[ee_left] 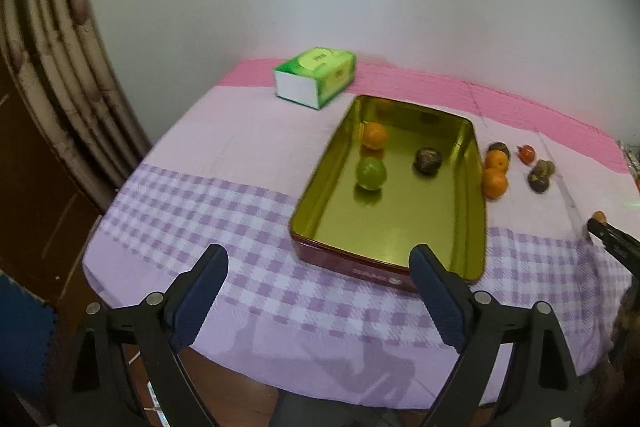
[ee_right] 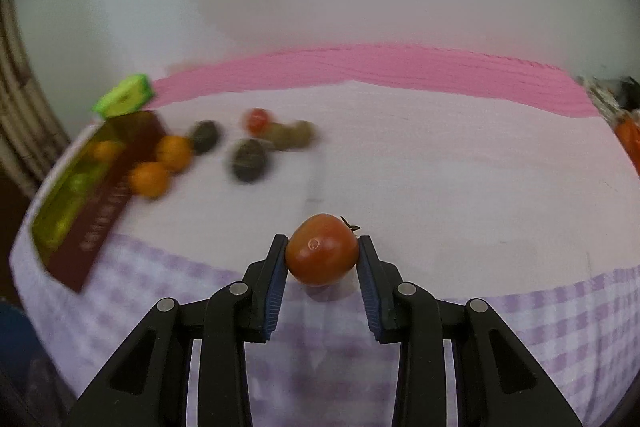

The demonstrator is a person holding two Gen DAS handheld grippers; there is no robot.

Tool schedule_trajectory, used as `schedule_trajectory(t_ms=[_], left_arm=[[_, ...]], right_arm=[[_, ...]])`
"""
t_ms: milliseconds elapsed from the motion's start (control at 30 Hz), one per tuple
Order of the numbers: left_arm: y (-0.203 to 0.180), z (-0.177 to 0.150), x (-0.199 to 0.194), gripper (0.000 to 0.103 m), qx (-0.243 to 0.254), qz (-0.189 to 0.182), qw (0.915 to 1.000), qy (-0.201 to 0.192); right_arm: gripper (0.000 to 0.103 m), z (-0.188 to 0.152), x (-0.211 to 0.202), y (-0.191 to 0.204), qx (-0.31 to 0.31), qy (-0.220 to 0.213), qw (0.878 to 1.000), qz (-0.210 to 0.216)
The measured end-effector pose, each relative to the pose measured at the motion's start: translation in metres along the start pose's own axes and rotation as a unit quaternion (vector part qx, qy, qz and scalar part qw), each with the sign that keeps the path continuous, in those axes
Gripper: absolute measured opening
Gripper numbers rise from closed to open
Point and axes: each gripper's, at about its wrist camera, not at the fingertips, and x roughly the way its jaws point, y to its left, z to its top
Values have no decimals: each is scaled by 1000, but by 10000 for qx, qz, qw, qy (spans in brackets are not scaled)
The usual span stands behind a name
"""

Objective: Organize fruits
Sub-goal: 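Carry the red tomato over the tin with the right gripper and release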

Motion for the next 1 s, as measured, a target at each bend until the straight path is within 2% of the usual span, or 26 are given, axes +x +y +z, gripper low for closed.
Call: schedule_trajectory(t_ms=[167,333,533,767,1000], left_arm=[[11,1,6,90,-169,91,9997,130],[27,2,15,89,-498,221,9981,302],[31,5,11,88,-502,472,9976,117],[30,8,6,88,-354,611,9975,-20],[33,9,9,88,-350,619,9975,45]], right_arm=[[35,13,-14,58,-505,-148,9976,446],[35,30,-22,120,-1021,-171,9899,973],[35,40,-14,187,-1662,-49,9753,1454],[35,41,14,234,-2155,247,9639,1542],[35,41,47,245,-2144,657,9643,1407]])
